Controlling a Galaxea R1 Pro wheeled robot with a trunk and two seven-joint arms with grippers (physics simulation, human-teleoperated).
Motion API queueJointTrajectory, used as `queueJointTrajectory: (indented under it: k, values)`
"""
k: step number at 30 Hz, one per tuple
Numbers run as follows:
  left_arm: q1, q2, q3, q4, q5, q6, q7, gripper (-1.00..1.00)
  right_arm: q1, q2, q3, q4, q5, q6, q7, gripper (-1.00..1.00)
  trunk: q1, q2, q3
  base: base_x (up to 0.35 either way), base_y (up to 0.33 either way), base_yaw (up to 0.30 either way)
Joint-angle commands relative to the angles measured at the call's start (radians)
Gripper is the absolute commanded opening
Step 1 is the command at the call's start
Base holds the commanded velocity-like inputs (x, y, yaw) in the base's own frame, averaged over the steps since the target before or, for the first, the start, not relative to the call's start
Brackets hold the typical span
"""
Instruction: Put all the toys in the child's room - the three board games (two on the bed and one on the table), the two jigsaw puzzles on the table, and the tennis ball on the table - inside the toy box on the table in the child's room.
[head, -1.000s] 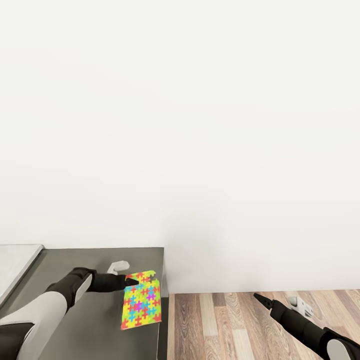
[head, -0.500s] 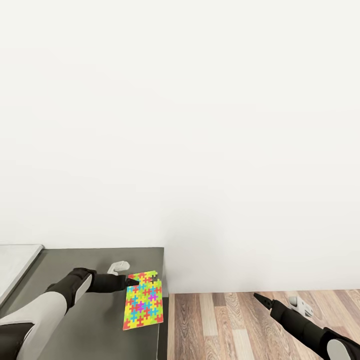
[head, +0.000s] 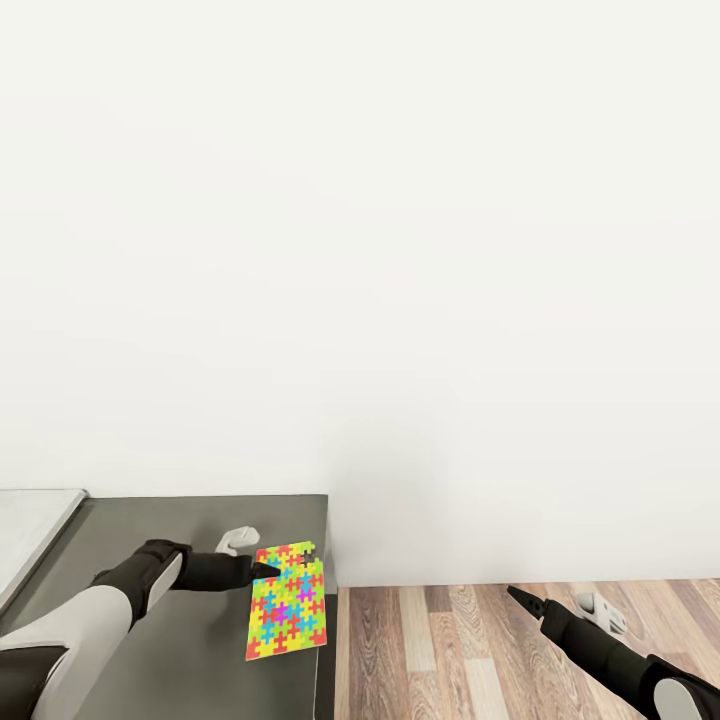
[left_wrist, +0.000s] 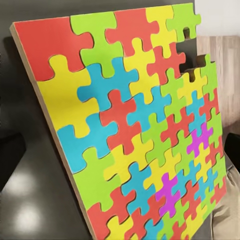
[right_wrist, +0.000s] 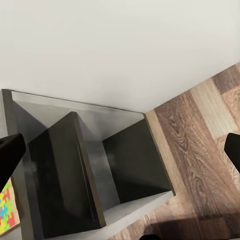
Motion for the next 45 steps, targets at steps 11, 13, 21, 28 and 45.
queueJointTrajectory:
  k: [11,13,21,28,45]
  values:
    - [0.0,0.003,-0.002,-0.001,-0.006,0.005,-0.008,1.0,-0.001,0.0,-0.002,-0.001,0.003,0.006,0.005,1.0,0.001,-0.002,-0.002,0.0,0.0,0.0]
    - [0.0,0.003,-0.002,-0.001,-0.006,0.005,-0.008,1.0,-0.001,0.0,-0.002,-0.001,0.003,0.006,0.005,1.0,0.001,-0.002,-0.002,0.0,0.0,0.0]
    - [0.0,0.004,-0.002,-0.001,-0.005,0.004,-0.011,1.0,-0.001,0.0,-0.002,-0.001,0.003,0.006,0.005,1.0,0.001,-0.002,-0.002,0.0,0.0,0.0]
    - [0.0,0.005,-0.003,-0.001,-0.004,0.003,-0.012,1.0,-0.001,0.0,-0.002,-0.001,0.003,0.005,0.006,1.0,0.001,-0.002,-0.002,0.0,0.0,0.0]
    - [0.0,0.006,-0.004,-0.001,-0.003,0.003,-0.025,1.0,-0.001,0.002,-0.002,-0.001,0.003,0.004,0.007,1.0,0.001,-0.002,-0.002,0.0,0.0,0.0]
